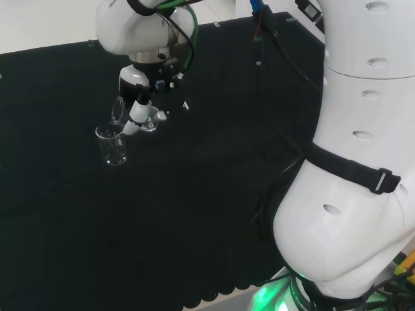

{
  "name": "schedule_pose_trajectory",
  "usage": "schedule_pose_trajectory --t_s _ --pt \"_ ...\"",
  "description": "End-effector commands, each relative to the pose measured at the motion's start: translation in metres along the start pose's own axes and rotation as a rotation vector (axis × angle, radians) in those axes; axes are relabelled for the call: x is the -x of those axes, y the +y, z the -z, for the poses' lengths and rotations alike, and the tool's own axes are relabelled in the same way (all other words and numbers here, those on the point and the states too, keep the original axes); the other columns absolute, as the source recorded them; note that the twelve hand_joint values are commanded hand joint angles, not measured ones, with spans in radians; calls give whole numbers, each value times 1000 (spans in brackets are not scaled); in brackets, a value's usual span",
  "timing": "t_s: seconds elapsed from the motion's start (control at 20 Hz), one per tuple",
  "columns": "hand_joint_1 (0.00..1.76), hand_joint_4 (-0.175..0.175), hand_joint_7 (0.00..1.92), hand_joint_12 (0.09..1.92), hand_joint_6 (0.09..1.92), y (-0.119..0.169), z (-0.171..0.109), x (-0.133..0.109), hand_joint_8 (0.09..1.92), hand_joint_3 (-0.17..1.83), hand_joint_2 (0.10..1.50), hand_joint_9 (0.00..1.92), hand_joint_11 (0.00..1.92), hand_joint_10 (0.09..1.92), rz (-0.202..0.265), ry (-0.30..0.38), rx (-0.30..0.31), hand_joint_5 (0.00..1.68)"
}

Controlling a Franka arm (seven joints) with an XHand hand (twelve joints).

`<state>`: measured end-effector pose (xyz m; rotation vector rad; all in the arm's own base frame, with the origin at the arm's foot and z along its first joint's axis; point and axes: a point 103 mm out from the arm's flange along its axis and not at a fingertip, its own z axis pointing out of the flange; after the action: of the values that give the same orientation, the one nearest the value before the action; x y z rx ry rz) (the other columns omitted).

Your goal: Pour the water from the handheld beaker into the one on the table.

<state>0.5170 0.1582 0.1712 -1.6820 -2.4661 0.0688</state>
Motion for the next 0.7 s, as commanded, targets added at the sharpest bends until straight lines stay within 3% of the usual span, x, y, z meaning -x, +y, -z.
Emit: schedule_pose_trajectory --t_s 0.05,0.7 --pt "1326 -175 1591 895 222 0 1 -6 87 544 657 1515 1051 87 5 -20 -4 1465" --pt "1326 -175 1592 890 223 1 5 -13 87 545 656 1521 1059 87 10 -70 -24 1465"
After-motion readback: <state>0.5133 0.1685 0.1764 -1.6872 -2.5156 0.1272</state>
